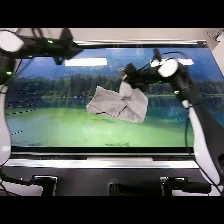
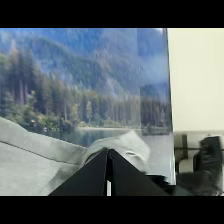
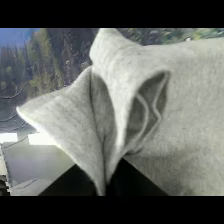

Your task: Fold the clothes and pants, and hang the long-sleeved shirts on hangers.

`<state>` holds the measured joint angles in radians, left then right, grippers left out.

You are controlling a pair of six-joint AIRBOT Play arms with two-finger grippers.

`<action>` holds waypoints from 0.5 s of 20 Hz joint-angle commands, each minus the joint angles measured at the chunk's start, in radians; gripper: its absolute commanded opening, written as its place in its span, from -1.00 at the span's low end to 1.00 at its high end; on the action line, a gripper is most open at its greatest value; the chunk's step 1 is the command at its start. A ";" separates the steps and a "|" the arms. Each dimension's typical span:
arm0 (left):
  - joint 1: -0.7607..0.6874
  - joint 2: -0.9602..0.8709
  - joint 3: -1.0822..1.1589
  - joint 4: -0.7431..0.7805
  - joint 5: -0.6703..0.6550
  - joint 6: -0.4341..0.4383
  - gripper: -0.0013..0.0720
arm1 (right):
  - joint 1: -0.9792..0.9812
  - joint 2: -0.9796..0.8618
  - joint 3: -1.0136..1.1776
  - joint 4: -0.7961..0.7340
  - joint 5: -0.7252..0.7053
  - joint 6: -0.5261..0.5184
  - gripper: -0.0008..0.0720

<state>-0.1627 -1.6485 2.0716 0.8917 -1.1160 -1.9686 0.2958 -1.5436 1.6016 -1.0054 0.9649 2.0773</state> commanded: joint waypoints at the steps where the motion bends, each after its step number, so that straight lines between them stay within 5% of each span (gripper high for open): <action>1: 0.102 0.071 0.000 0.011 -0.066 0.010 -0.93 | 0.107 -0.081 0.000 0.005 -0.133 0.073 -0.88; 10: 0.169 0.081 -0.005 0.011 -0.115 0.026 -0.93 | 0.229 -0.209 0.000 0.075 -0.274 0.111 -0.88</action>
<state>-0.0074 -1.5703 2.0674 0.9009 -1.2217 -1.9545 0.4957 -1.7134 1.6016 -0.9569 0.7647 2.1742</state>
